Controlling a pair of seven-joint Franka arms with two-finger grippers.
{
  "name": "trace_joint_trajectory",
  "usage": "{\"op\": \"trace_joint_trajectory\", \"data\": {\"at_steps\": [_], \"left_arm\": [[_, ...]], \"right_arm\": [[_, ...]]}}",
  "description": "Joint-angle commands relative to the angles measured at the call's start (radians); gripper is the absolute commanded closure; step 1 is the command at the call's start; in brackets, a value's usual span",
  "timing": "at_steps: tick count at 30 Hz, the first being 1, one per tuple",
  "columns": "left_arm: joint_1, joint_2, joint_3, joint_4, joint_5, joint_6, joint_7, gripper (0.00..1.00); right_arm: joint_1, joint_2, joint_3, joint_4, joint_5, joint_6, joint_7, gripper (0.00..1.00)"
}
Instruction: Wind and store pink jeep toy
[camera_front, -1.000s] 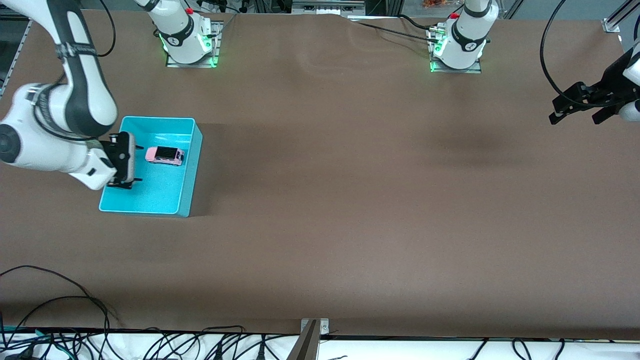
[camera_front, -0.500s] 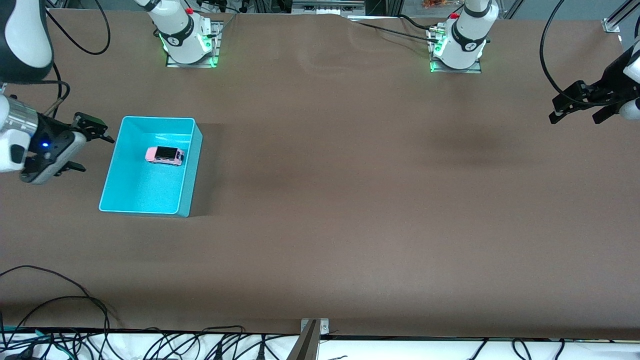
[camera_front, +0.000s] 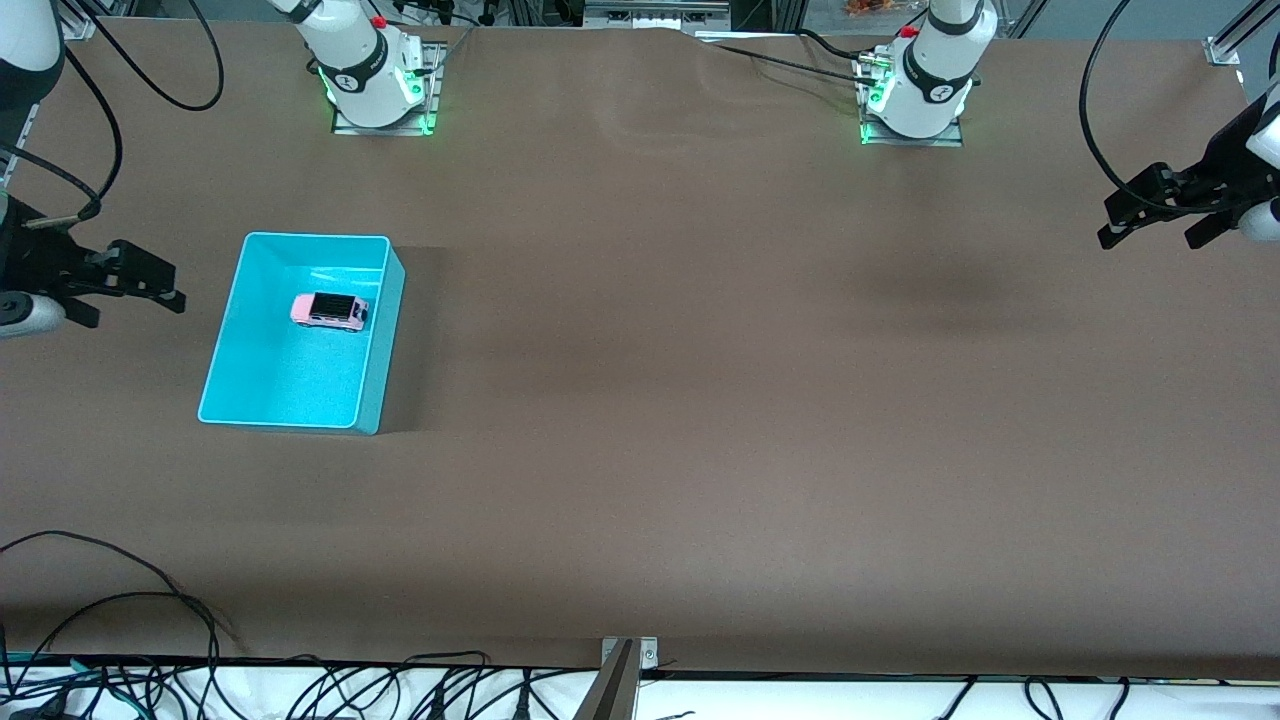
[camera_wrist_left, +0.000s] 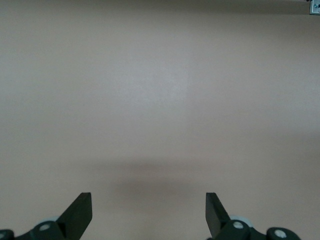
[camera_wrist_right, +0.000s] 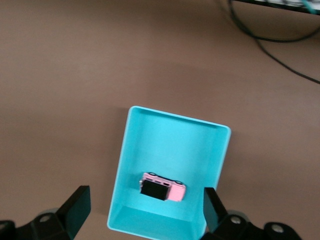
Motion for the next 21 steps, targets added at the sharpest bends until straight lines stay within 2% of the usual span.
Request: {"op": "trace_joint_trajectory", "data": {"at_steps": [1,6,15,18,21], "left_arm": [[-0.002,0.026,0.000,0.051,-0.016,-0.026,-0.006,0.00],[-0.002,0.028,0.002,0.051,-0.016,-0.026,-0.006,0.00],[-0.002,0.029,0.002,0.052,-0.016,-0.026,-0.006,0.00],[-0.002,0.029,0.002,0.052,-0.016,-0.026,-0.006,0.00],[-0.002,0.029,0.002,0.052,-0.016,-0.026,-0.006,0.00]], "right_arm": [[0.029,-0.012,0.001,0.034,-0.064,-0.053,0.068,0.00],[0.029,-0.096,-0.002,-0.044,-0.064,-0.099,0.093,0.00],[0.029,-0.326,-0.003,-0.351,-0.063,0.013,0.094,0.00],[0.029,-0.325,-0.002,-0.347,-0.063,0.010,0.093,0.00],[0.029,-0.279,-0.003,-0.306,-0.061,0.021,0.093,0.00]]}}
